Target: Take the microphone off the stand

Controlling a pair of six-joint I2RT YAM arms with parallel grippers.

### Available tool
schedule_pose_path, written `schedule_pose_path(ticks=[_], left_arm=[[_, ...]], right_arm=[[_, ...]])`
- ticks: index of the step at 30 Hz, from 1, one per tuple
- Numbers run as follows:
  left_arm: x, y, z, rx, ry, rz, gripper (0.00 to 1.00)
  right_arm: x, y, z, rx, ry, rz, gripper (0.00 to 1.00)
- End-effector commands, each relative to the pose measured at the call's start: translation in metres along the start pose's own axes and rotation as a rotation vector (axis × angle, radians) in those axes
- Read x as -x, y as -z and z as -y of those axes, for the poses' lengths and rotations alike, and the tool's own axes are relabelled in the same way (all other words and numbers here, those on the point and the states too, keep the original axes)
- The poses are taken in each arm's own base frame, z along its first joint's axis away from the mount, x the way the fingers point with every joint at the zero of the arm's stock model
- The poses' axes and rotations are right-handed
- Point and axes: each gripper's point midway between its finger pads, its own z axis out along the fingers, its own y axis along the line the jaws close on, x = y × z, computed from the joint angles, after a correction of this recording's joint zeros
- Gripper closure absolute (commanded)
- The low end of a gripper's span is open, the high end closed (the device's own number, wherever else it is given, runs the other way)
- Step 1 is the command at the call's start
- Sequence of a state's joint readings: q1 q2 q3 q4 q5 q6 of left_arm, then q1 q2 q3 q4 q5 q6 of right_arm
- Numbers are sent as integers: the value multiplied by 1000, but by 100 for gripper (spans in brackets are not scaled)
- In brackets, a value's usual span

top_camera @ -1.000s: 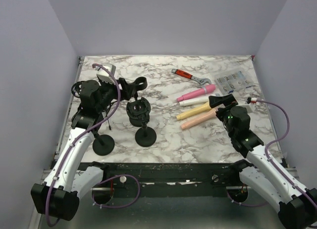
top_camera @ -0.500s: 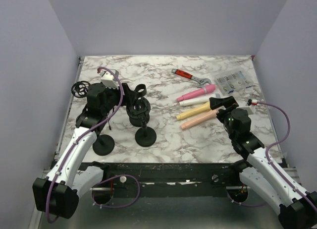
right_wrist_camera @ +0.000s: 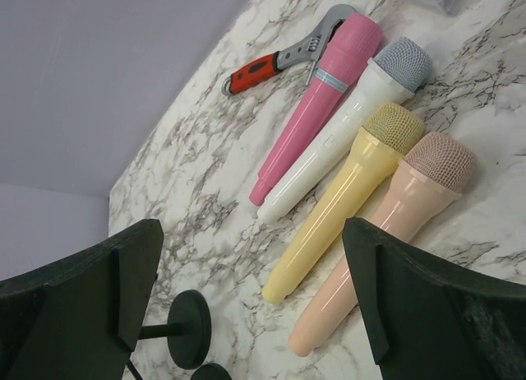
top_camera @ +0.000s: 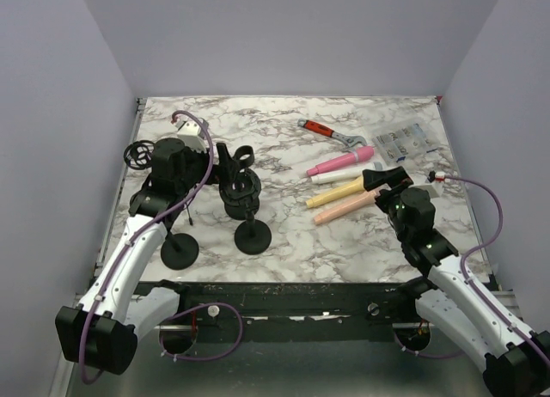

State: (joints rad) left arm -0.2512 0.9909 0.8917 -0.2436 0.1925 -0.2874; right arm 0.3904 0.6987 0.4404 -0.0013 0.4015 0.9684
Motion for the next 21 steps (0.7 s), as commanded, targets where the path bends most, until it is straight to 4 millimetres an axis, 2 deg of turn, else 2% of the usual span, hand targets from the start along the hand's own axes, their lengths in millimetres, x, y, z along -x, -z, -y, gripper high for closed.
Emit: schedule_pose_path(ticks=[1,8,11,14,21], left_arm=[[-18,3,13,-77,-23,-132,2],[-23,-11,20,-159,-105,-247,6],[-27,-18,8,-102,-127,-294,13],[-22,-20,3,-78,-137,-278,21],[-2,-21,-3,-40,-171,-242,49]], right_arm=[[-2,-1,1,0,39,-17,0],[-6,-3,-2,19,37,-30,0],[-5,-2,-1,17,41,-26,0],[-3,-2,-1,16,45,-16,0],[0,-1,0,13,56,-3,0]])
